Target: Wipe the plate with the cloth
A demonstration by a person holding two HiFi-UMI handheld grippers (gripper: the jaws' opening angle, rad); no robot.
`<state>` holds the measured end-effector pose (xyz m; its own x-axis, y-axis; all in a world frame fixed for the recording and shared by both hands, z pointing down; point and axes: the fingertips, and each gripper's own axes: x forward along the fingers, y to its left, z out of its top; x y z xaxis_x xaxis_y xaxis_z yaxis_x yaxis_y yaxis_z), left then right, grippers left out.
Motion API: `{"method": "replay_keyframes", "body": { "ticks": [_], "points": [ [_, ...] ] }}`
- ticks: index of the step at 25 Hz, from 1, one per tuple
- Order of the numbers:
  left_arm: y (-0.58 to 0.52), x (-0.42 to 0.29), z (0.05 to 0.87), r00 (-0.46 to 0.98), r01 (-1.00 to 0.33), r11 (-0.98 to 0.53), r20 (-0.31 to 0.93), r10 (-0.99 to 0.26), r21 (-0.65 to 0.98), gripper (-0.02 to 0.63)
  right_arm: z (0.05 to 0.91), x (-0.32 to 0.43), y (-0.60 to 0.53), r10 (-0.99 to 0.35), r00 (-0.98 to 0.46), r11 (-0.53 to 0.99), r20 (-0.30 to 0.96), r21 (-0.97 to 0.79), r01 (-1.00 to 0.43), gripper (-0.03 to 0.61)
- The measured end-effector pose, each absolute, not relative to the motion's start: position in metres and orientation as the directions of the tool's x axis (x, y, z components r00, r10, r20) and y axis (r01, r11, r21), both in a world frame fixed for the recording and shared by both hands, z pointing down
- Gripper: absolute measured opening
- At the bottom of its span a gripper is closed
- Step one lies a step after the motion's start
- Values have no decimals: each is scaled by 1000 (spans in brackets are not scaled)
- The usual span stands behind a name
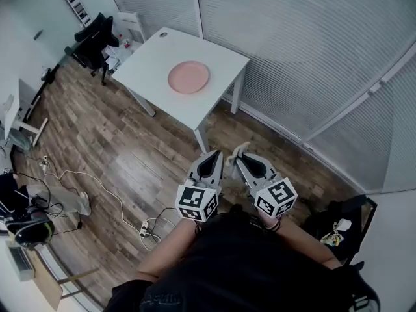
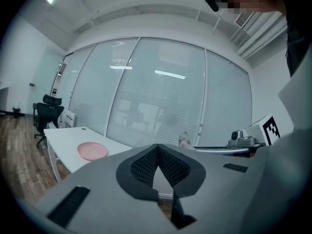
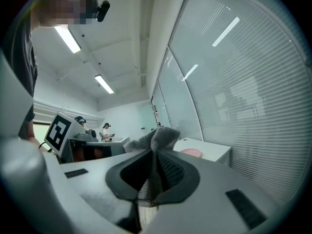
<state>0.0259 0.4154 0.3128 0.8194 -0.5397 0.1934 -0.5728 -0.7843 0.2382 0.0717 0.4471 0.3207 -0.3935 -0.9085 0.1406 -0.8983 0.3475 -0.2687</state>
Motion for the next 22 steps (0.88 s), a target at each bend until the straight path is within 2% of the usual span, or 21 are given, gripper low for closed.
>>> {"method": "replay_keyframes", "body": {
  "ticks": [12,22],
  "points": [
    [299,-28,285,832,-555,-809,132,-539,193,6,301,13,335,-916,-390,359,100,-232,-904,43],
    [236,-96,291,823,-568,-795,160,-545,211,7,300,-58,265,-900,-425,391,93,-253,-885,43]
  ]
}}
